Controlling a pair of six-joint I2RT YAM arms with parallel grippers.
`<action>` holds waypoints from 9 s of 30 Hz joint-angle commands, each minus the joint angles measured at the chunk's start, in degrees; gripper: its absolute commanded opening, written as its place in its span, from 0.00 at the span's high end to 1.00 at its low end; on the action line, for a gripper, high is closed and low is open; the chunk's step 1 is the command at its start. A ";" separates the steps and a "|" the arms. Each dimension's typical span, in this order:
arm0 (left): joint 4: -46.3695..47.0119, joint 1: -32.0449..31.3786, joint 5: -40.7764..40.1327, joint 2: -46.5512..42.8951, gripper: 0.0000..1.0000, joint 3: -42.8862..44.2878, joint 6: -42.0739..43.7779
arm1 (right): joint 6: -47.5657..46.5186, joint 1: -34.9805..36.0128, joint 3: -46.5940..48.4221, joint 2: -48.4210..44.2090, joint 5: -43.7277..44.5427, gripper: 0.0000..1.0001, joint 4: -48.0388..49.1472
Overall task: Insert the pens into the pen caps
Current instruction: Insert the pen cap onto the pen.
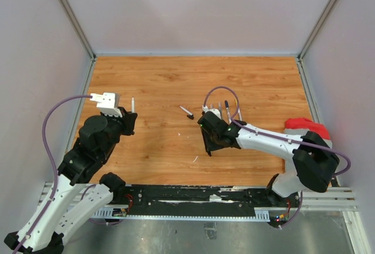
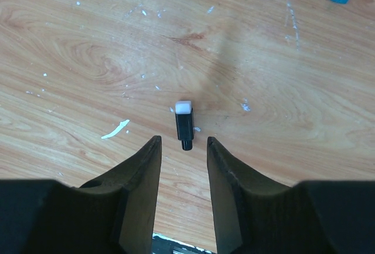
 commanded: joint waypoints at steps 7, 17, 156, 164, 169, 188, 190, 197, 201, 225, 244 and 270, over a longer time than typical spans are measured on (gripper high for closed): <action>1.14 0.27 0.67 0.15 0.99 -0.21 0.89 | 10.94 -1.27 -2.34 -3.62 4.64 0.58 -1.15; 1.12 0.29 0.76 0.15 0.99 -0.28 0.88 | 16.19 -1.32 -0.21 -0.58 3.24 0.58 -3.59; 41.37 -35.62 4.30 9.40 1.00 -21.26 -11.65 | 5.10 -3.74 -14.25 -25.34 -19.51 0.99 70.87; 41.98 -35.57 2.94 6.91 1.00 -22.62 -12.44 | 12.00 -3.51 -19.15 -29.93 -10.71 0.99 66.29; 41.67 -35.63 2.47 6.74 0.99 -22.27 -12.09 | 13.83 -2.83 -20.47 -30.05 -11.33 1.00 67.44; 40.87 -35.57 1.82 6.13 1.00 -22.28 -12.21 | 15.72 2.16 -22.22 -28.49 -7.32 0.99 67.07; 40.79 -35.64 1.73 5.93 0.99 -22.31 -12.15 | 15.44 2.26 -22.34 -29.01 -6.72 0.99 66.48; 40.70 -35.58 1.73 6.10 0.99 -22.31 -12.01 | 15.97 2.44 -22.37 -30.22 -5.73 0.99 63.10; 40.79 -35.62 1.74 5.96 0.99 -22.40 -12.13 | 16.58 2.58 -22.49 -30.24 -6.10 0.99 62.74; 40.71 -35.57 1.63 6.17 1.00 -22.34 -12.13 | 18.19 3.59 -25.25 -29.50 -7.04 0.99 70.29; 40.68 -35.57 0.55 6.26 0.99 -21.46 -11.91 | 19.21 4.55 -25.01 -27.72 -9.40 0.99 67.11; 47.55 -35.57 -2.60 5.39 0.99 -15.24 -9.75 | 18.99 12.99 -29.52 -28.22 -7.45 1.00 61.73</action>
